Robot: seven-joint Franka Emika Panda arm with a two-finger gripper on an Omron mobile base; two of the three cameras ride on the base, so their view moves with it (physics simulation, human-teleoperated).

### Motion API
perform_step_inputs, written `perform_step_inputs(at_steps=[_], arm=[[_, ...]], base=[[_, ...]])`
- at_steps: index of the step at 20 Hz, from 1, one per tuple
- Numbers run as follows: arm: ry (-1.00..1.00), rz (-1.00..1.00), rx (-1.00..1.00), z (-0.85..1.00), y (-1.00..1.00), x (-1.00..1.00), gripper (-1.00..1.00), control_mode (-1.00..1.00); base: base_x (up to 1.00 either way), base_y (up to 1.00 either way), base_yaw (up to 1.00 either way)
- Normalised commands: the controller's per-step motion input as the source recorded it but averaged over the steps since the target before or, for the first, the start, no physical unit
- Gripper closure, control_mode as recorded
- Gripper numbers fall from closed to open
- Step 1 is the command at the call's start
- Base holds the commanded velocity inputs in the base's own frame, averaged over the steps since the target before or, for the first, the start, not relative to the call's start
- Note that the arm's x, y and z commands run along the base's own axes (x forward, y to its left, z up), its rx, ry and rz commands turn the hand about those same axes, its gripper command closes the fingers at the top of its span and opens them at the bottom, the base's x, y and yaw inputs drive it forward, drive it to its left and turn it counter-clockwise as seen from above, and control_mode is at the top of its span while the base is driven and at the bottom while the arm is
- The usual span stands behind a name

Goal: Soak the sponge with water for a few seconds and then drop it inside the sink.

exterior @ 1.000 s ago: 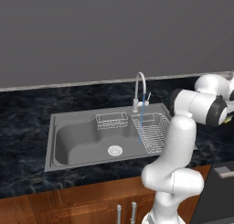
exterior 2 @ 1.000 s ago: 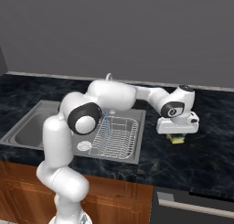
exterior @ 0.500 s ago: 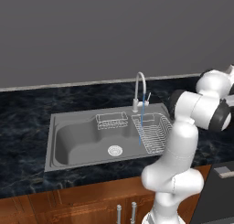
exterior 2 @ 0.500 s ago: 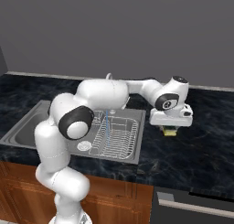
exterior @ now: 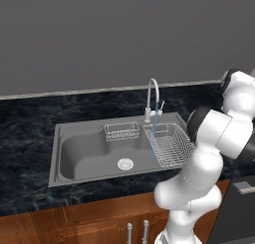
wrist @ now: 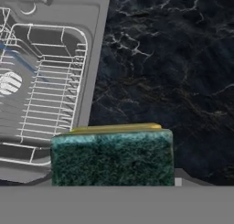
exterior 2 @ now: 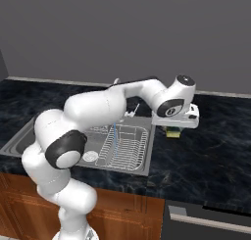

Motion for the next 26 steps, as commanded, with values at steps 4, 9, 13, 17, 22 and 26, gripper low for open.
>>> perform_step_inputs(at_steps=[4, 9, 13, 17, 22, 26], arm=[[-0.14, -0.02, 0.00, 0.37, 0.51, -0.06, 1.00, -1.00], [-0.04, -0.04, 0.00, 0.28, 0.51, -0.04, 1.00, -1.00], [0.00, -0.07, -0.02, 0.18, 0.32, 0.00, 1.00, -1.00], [0.00, -0.10, -0.04, 0.10, 0.18, 0.00, 1.00, -1.00], [0.00, -0.11, -0.02, 0.08, 0.11, -0.02, 1.00, -1.00], [0.00, -0.12, -0.01, 0.19, 0.14, -0.23, 1.00, -1.00]], base=[[0.00, 0.00, 0.00], [0.00, 0.00, 0.00], [0.00, 0.00, 0.00], [0.00, 0.00, 0.00], [0.00, 0.00, 0.00], [0.00, 0.00, 0.00]])
